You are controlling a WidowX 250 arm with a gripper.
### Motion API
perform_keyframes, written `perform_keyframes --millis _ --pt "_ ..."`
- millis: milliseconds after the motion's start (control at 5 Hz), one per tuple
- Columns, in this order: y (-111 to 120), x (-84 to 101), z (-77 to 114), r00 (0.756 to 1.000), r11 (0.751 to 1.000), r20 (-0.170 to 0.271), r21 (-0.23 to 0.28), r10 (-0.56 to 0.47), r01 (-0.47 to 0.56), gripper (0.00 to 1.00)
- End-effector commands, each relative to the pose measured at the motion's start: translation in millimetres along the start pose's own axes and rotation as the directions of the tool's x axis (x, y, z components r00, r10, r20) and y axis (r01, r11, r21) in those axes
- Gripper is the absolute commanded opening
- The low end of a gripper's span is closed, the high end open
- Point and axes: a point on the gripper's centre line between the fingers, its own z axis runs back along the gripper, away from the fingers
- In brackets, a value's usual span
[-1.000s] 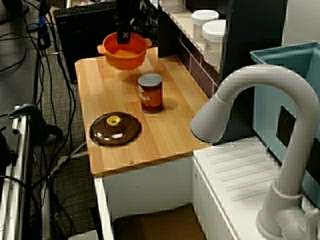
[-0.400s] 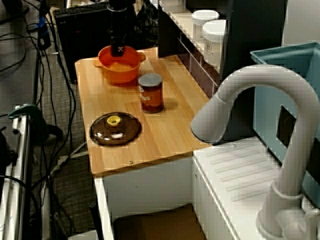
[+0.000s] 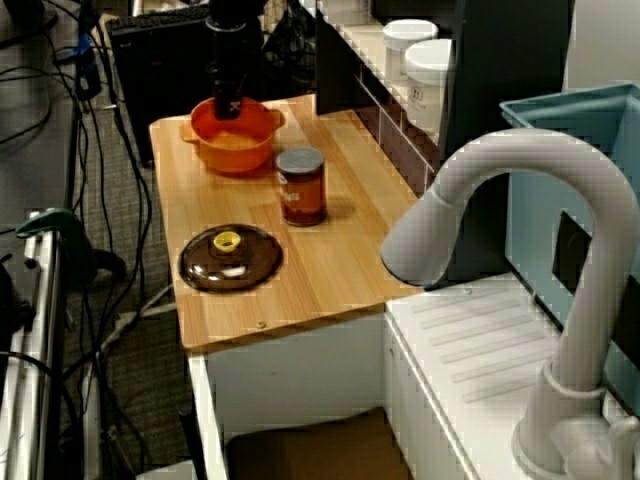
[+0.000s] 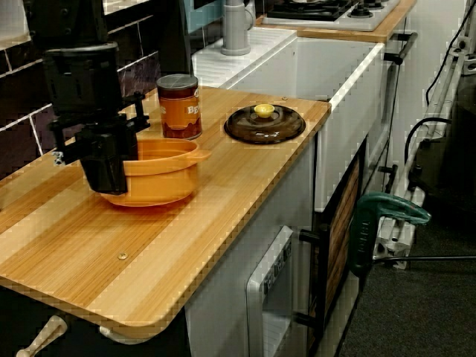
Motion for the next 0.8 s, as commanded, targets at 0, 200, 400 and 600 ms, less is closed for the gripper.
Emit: perform_keyframes --millis 0,200,400,600 --pt "1.7 -19.7 64.2 0.978 0.982 0.089 -0.002 0.188 -0.189 1.00" --pt "-10.3 -23.7 82.4 0.978 0.983 0.098 -0.024 0.184 -0.183 1.00" --pt "-34.7 -24.2 97.7 0.981 0.985 0.105 -0.073 0.165 -0.158 1.00" --pt "-68.8 -24.5 102.6 0.979 0.984 0.107 -0.076 0.171 -0.163 1.00"
